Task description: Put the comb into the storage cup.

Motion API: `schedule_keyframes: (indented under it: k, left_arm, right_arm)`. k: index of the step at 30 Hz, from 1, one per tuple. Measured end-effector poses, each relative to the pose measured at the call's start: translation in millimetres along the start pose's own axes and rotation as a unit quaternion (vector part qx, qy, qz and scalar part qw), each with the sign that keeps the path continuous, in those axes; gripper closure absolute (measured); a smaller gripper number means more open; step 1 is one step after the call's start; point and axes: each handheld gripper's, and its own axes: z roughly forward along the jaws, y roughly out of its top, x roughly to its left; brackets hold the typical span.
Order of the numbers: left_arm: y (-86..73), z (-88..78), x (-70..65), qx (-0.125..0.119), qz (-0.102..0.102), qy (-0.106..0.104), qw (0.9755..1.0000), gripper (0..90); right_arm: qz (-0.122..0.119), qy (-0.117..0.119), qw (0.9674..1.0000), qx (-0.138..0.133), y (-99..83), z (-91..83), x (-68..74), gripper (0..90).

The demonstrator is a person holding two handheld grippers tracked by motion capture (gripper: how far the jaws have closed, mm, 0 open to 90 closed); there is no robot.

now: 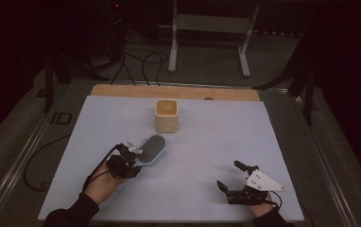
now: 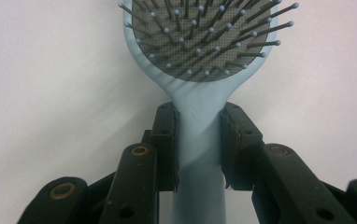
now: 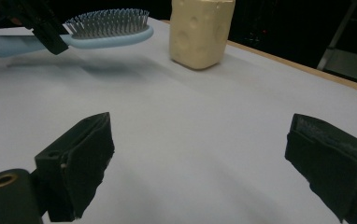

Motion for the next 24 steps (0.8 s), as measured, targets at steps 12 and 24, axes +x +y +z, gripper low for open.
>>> schedule_keyframes:
  k: [12,24]
  left_arm:
    - [0.3,-3.5,-1.0,-0.029,0.003,-0.018,0.9994,70.2]
    - [6.9,-16.0,-5.6,-0.071,0.009,-0.012,0.9974,70.3]
  right_arm:
    - [0.0,0.001,1.0,0.001,0.0,0.3,0.1,7.5]
    - [-0.002,0.0,1.0,-0.001,0.3,-0.2,-0.1,7.6]
